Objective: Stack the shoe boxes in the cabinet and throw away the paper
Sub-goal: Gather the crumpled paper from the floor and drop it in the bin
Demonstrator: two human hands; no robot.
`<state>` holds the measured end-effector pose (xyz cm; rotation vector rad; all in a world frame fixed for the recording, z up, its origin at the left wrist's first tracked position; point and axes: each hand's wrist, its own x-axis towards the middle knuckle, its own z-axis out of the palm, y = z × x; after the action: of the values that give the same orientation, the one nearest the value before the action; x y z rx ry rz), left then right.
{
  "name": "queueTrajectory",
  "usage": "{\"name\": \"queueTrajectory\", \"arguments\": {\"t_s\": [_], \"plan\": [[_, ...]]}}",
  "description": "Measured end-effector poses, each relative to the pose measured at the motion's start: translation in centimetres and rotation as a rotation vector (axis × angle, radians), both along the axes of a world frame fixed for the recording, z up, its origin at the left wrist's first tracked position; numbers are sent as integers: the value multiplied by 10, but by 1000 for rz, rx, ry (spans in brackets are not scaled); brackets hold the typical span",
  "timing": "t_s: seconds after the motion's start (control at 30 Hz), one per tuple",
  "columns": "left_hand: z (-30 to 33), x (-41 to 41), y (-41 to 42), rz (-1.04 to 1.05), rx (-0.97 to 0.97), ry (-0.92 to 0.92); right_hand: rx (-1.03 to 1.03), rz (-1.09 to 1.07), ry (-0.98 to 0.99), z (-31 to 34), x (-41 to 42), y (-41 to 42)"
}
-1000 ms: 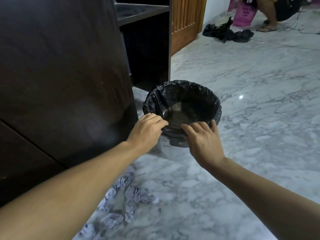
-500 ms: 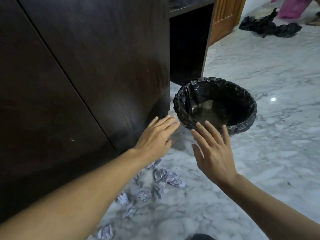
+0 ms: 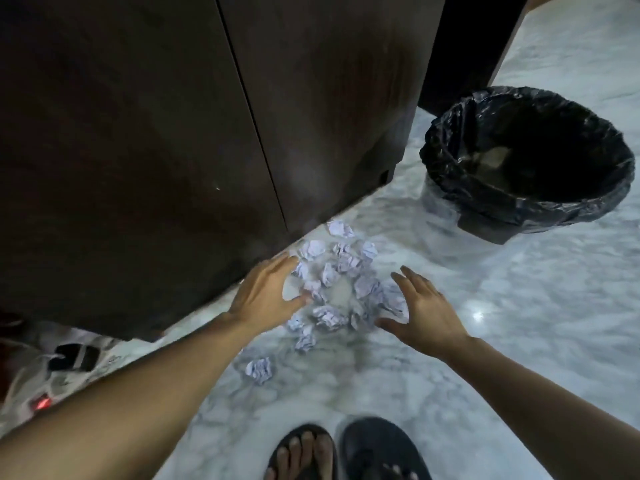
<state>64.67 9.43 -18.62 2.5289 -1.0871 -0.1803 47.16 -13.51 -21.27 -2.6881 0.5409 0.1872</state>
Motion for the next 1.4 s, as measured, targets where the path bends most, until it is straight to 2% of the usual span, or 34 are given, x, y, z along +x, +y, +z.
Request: {"name": "queueTrajectory", "arguments": {"t_s": [0.17, 0.37, 0.47, 0.7, 0.87, 1.03, 1.17, 1.4], "plan": [[-35, -15, 54, 122, 195, 194, 68, 9, 178, -22, 7, 11], [-69, -32, 82, 258, 317, 286, 71, 37, 179, -45, 21, 30], [-87, -40, 84, 287, 294, 313, -4, 95, 182, -50, 31, 37], [-112, -42, 65, 300, 175, 84, -51, 158, 128, -54, 53, 51], [-115, -27, 49, 210, 180, 26, -99, 238, 103, -53, 69, 45], [-119, -25, 42, 177, 88, -16, -168, 285, 23, -63, 75, 34], [-119, -22, 33, 253, 4, 10, -126, 248, -28, -68, 72, 32], [-113, -7, 28, 225, -87, 28, 28, 136, -154, -61, 72, 25]]}}
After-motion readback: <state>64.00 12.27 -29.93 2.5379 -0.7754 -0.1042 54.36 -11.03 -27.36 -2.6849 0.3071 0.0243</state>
